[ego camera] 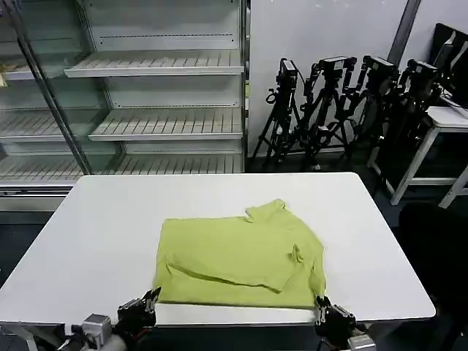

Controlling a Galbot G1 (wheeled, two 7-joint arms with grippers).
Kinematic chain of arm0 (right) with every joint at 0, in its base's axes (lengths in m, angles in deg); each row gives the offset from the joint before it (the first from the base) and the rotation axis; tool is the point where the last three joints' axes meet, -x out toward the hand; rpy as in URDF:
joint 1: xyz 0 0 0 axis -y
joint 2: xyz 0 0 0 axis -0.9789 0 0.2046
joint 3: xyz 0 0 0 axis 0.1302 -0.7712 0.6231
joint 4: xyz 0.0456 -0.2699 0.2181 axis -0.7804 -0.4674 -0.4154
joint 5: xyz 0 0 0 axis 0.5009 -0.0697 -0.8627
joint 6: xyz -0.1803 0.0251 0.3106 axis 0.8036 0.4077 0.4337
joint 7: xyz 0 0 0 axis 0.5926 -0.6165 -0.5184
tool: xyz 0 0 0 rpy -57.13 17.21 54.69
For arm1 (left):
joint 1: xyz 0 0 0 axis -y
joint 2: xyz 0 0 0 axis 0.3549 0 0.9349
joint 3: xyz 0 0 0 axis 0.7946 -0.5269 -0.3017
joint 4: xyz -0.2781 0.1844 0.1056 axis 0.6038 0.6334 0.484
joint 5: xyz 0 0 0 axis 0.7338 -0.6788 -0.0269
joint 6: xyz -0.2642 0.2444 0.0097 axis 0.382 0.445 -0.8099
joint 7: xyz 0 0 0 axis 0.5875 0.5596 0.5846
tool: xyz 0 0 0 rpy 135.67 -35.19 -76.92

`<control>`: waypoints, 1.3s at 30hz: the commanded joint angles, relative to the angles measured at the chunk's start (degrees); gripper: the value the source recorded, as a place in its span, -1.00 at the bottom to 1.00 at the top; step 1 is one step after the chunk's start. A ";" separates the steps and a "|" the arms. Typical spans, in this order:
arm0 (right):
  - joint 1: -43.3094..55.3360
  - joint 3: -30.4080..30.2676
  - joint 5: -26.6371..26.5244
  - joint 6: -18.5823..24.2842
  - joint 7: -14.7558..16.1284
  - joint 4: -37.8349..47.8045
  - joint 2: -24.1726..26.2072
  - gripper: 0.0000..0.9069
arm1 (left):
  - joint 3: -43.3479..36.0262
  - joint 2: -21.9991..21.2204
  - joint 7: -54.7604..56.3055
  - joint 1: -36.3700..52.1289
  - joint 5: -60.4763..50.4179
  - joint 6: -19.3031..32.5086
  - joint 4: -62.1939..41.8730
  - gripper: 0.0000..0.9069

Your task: Fold and organize the clothes.

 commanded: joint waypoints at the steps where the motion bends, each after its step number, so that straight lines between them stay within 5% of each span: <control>1: -3.25 -0.01 0.79 -0.49 0.28 -3.09 2.88 1.00 | 5.56 1.33 0.02 -8.87 1.32 -0.90 4.40 1.00; 15: 3.42 6.63 -3.38 0.63 -0.03 -6.43 6.03 1.00 | 13.50 3.03 -0.44 -5.55 3.53 -0.90 9.35 1.00; 29: 43.54 -12.27 -18.87 -6.83 -8.11 16.17 4.07 1.00 | -7.71 6.76 3.06 27.44 5.76 -0.92 -10.56 1.00; 39: 59.10 -21.18 -20.36 -6.87 -7.94 31.39 -0.74 1.00 | -19.64 6.85 4.32 41.80 2.10 -1.00 -23.95 1.00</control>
